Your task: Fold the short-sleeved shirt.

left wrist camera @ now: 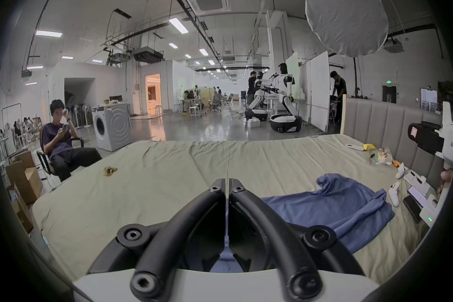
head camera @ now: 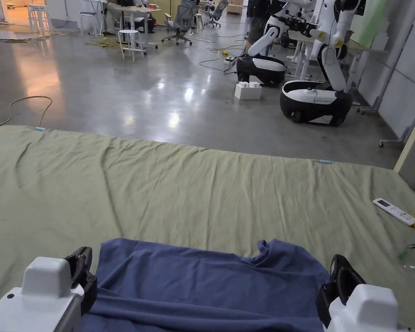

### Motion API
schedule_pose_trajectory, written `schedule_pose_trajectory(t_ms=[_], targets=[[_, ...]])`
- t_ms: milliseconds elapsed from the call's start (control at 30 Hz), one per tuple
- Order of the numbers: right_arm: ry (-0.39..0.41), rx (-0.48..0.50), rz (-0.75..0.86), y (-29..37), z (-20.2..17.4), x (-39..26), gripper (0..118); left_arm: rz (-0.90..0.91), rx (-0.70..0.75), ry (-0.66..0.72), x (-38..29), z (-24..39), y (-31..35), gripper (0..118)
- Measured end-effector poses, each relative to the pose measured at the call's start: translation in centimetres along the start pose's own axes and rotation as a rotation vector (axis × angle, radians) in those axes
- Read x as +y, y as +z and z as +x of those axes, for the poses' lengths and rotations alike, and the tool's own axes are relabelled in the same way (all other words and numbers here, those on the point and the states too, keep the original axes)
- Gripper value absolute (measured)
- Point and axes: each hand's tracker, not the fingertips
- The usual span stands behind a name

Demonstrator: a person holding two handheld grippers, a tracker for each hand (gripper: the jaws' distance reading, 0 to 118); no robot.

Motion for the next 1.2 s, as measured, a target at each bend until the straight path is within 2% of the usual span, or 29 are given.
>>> schedule_pose_trajectory(t_ms=[167, 367, 400, 467, 500, 533, 600, 633, 900, 1000, 1067, 1133, 1200], targets=[[0.006, 0.01, -0.023, -0.3, 0.3, -0.5, 1, -0.189, -0.003, 0.066, -3.8, -3.8, -2.9, 2], [0.015, 0.015, -0.067, -0.8, 0.5, -1.7, 1, -0.538, -0.047, 0.135, -7.3, -6.5, -8.2, 4], [0.017, 0.014, -0.074, -0.8, 0.5, -1.7, 1, -0.574, -0.035, 0.136, -7.9, -6.7, -9.2, 10], [0.02, 0.011, -0.089, -0.8, 0.6, -2.1, 1, -0.645, -0.046, 0.131, -8.2, -6.4, -10.3, 42], [0.021, 0.011, -0.094, -0.8, 0.7, -2.2, 1, -0.67, -0.041, 0.128, -8.7, -6.3, -11.0, 42], [0.025, 0.01, -0.1, -0.9, 0.7, -2.5, 1, -0.709, -0.042, 0.12, -9.2, -6.3, -11.8, 47], [0.035, 0.007, -0.111, -1.0, 0.9, -2.8, 1, -0.764, -0.03, 0.105, -9.5, -5.9, -12.7, 66], [0.039, 0.005, -0.116, -1.0, 1.0, -3.0, 1, -0.796, -0.01, 0.089, -10.0, -5.6, -13.4, 67], [0.048, -0.007, -0.163, -1.1, 1.7, -3.9, 1, -0.858, 0.004, 0.05, -10.9, -4.9, -15.0, 66], [0.035, -0.011, -0.187, -1.2, 2.0, -4.6, 1, -0.838, -0.021, -0.006, -11.2, -3.9, -14.5, 45], [0.024, -0.019, -0.209, -1.2, 2.2, -5.0, 1, -0.836, -0.031, -0.029, -11.3, -3.3, -14.3, 23], [0.01, -0.021, -0.242, -1.4, 2.7, -5.4, 1, -0.835, -0.027, -0.004, -10.7, -3.4, -13.5, 13], [0.009, -0.021, -0.28, -1.7, 3.4, -5.8, 1, -0.826, -0.033, 0.033, -10.3, -3.8, -13.0, 8]])
